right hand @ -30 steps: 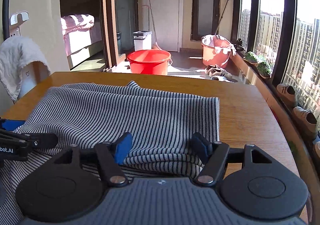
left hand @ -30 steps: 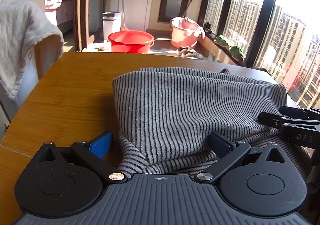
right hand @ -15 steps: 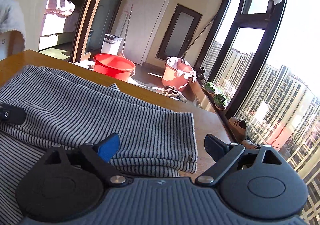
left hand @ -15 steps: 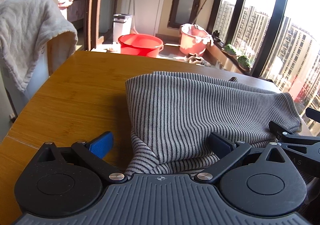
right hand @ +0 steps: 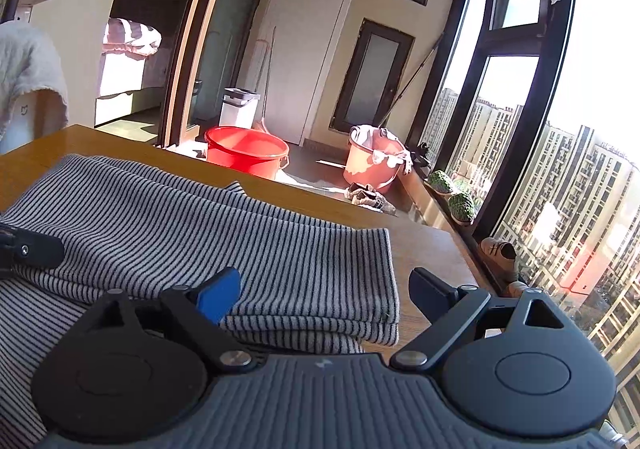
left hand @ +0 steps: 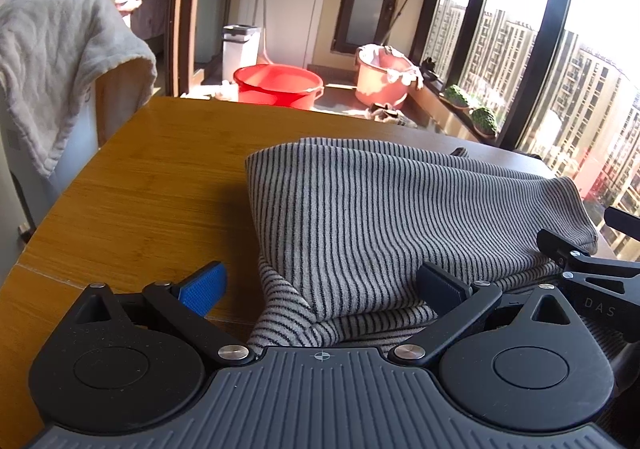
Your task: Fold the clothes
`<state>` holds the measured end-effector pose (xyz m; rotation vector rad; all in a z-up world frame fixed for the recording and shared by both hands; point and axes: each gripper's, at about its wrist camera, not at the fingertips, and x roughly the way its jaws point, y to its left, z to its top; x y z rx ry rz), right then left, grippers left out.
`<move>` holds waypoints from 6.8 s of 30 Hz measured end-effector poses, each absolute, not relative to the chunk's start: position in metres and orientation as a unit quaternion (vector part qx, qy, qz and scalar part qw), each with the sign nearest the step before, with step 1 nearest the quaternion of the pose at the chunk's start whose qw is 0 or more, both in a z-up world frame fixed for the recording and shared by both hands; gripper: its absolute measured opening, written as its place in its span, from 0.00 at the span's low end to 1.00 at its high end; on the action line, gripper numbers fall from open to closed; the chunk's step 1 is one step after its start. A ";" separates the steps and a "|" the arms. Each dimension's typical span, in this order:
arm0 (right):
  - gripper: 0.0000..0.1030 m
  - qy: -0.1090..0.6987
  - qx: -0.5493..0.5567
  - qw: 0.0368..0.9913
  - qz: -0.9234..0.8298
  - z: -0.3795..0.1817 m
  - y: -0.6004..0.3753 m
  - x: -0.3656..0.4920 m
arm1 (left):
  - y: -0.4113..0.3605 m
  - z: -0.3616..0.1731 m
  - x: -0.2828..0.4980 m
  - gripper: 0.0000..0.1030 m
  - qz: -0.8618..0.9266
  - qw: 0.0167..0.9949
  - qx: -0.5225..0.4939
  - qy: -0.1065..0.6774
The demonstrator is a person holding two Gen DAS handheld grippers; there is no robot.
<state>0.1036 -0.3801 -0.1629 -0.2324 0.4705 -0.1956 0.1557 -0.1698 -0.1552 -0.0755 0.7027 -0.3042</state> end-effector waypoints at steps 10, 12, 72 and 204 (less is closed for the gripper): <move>0.89 0.229 -0.066 0.969 -0.069 -0.159 -0.398 0.102 | -0.171 -0.157 0.151 1.00 -0.141 0.930 -0.030 0.339; 0.89 0.231 -0.066 0.968 -0.068 -0.160 -0.399 0.102 | -0.177 -0.156 0.148 1.00 -0.139 0.932 -0.013 0.336; 0.06 0.281 0.105 0.945 0.130 -0.103 -0.439 0.129 | -0.128 -0.131 0.102 1.00 -0.219 0.935 -0.126 0.250; 0.57 0.261 0.021 0.965 -0.031 -0.166 -0.414 -0.004 | -0.124 -0.109 0.078 0.56 -0.226 0.935 -0.064 0.267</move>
